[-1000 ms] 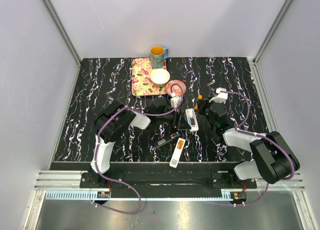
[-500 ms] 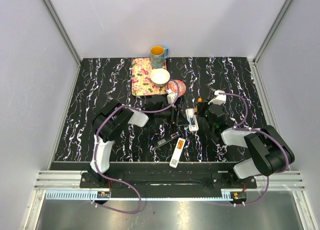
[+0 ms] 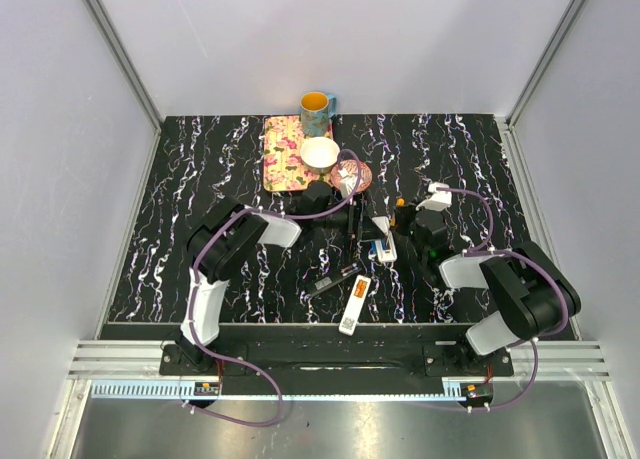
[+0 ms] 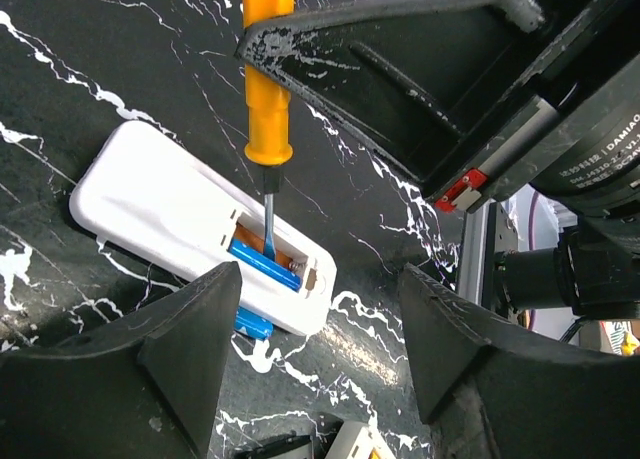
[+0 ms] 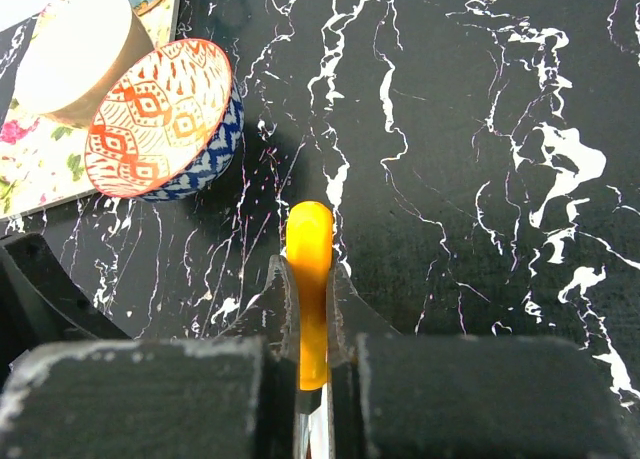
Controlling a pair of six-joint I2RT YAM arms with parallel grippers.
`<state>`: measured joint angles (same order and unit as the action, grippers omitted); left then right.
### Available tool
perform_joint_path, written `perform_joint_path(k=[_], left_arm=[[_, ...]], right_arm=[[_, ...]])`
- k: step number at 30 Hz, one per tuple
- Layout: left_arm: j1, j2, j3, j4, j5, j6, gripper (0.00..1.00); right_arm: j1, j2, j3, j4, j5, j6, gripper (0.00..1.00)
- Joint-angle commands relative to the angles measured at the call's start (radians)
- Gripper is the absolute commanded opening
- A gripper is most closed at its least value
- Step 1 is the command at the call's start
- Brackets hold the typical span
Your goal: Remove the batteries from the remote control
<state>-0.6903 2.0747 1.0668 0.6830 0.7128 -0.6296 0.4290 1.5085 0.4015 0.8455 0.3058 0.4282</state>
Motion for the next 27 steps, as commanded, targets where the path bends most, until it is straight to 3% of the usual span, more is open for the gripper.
perform_joint_path(k=[1,14,27], left_arm=[[-0.008,0.039,0.048,0.04,0.031,-0.007,0.67],[-0.008,0.067,0.048,0.007,0.007,0.018,0.6],[-0.018,0.091,0.036,0.009,0.014,0.007,0.44]], right_arm=[[-0.006,0.027,-0.012,0.089,0.016,0.032,0.0],[-0.004,0.045,-0.018,0.138,-0.008,0.066,0.0],[-0.006,0.193,-0.058,0.253,0.012,0.217,0.0]])
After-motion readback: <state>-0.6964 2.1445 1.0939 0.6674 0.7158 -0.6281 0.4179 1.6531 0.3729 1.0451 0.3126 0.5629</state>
